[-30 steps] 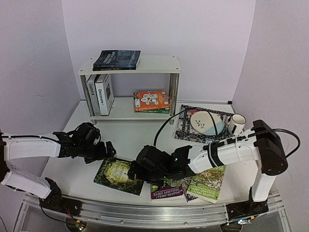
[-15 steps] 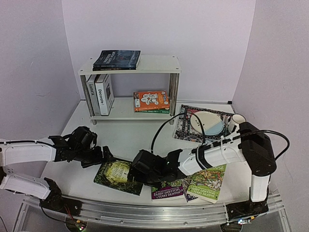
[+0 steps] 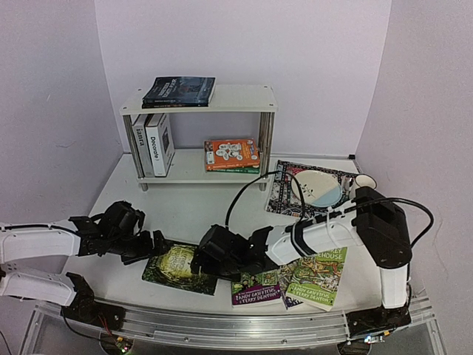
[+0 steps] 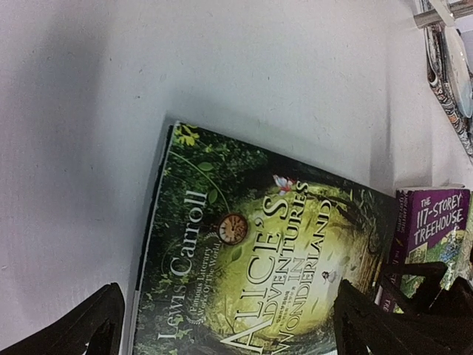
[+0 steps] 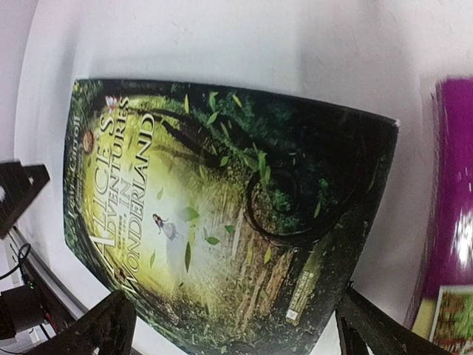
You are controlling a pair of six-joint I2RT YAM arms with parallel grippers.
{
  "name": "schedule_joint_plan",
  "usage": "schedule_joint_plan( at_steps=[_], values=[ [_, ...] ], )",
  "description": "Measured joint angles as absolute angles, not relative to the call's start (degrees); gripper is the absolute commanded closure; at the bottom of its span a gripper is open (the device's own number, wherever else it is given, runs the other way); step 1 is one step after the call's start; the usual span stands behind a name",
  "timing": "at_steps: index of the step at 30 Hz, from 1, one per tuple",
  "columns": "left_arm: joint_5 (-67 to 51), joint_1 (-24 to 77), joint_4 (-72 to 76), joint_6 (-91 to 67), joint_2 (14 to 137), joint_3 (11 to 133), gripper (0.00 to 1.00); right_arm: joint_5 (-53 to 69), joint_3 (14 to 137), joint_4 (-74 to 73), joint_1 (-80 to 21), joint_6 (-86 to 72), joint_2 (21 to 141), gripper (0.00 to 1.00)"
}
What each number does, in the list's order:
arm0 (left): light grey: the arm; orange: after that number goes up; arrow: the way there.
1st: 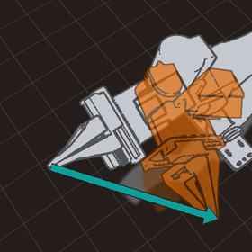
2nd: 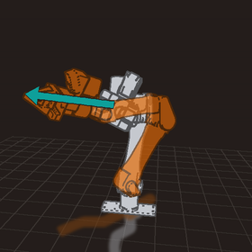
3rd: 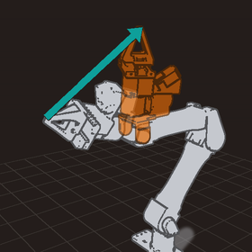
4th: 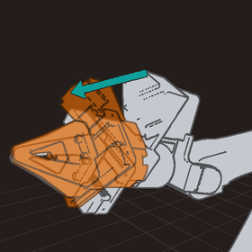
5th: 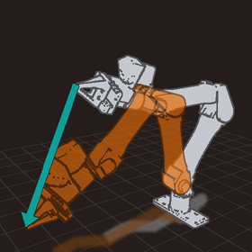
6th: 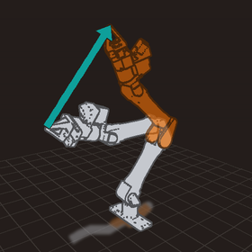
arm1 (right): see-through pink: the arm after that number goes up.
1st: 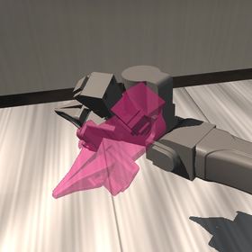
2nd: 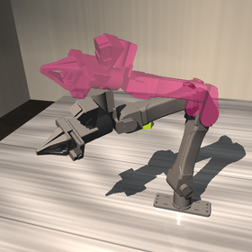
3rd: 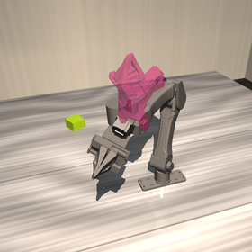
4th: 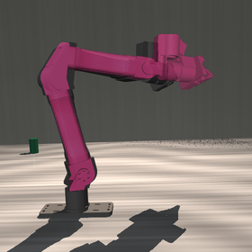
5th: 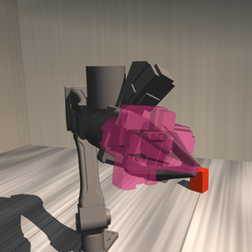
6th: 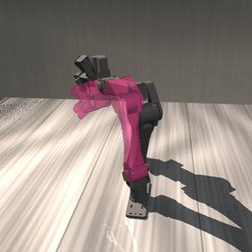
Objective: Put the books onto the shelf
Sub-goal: Move the book to the corner of the board, then adjust the book at the center of the board.
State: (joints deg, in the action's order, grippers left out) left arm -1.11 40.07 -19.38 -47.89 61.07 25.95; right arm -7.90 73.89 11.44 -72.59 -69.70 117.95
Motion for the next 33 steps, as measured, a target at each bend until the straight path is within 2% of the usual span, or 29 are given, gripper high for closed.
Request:
schedule_joint_plan(
  at_steps=[8, 17, 21, 28, 33],
  values=[
    [-4.77, 38.34, -13.91, -49.83, 59.85, 19.86, 0.00, -3.46, 74.99, 17.89, -67.61, -64.08, 120.25, 0.07],
    [-4.13, 36.98, -11.83, -51.95, 60.20, 19.35, 0.01, 0.69, 79.30, 20.23, -63.78, -59.66, 123.91, 0.09],
    [-2.47, 36.95, -11.67, -53.17, 60.31, 19.35, 0.01, 2.52, 80.89, 20.16, -62.84, -58.18, 124.95, 0.08],
    [2.96, 36.97, -12.89, -51.11, 60.45, 20.70, 0.00, 5.37, 81.52, 21.50, -60.65, -55.30, 125.19, 0.02],
    [7.88, 36.97, -16.40, -46.78, 59.96, 25.93, 0.00, 4.34, 77.21, 20.61, -58.66, -50.73, 120.18, 0.02]
  ],
)
